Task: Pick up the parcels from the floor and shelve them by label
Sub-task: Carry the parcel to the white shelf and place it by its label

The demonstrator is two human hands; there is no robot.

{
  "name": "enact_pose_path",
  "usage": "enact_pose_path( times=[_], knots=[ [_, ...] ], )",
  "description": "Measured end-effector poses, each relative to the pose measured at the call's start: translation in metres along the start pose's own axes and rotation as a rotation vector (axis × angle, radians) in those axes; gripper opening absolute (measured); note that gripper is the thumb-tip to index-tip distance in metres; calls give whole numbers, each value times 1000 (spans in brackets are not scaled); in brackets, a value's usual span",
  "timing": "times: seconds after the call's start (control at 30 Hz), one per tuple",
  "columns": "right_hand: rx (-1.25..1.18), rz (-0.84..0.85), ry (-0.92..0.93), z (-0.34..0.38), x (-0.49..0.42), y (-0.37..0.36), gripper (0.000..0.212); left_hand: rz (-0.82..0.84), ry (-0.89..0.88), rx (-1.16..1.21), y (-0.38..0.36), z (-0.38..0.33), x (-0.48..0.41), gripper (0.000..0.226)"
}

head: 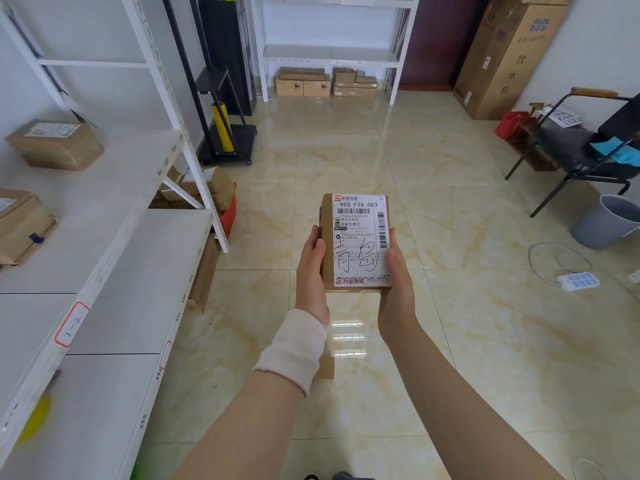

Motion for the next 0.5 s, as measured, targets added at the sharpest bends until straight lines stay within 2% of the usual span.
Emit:
enact_pose_path(
  times=[0.37,0.5],
  knots=[
    [5,-14,-20,-12,-3,17,75,32,46,-19,-3,20,-5,48],
    [-33,-32,-36,-18,-8,36,70,-8,61,-41,-9,33,-13,46]
  ],
)
Point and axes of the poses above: each hand's wrist, its own x-axis away from the middle knuckle, its own y-axis out of the back of the hand, z = x × y, the point moved 8 cm from there along -x, towards the middle knuckle, and after that the axes turned 11 degrees about z, right-handed, at the moved point
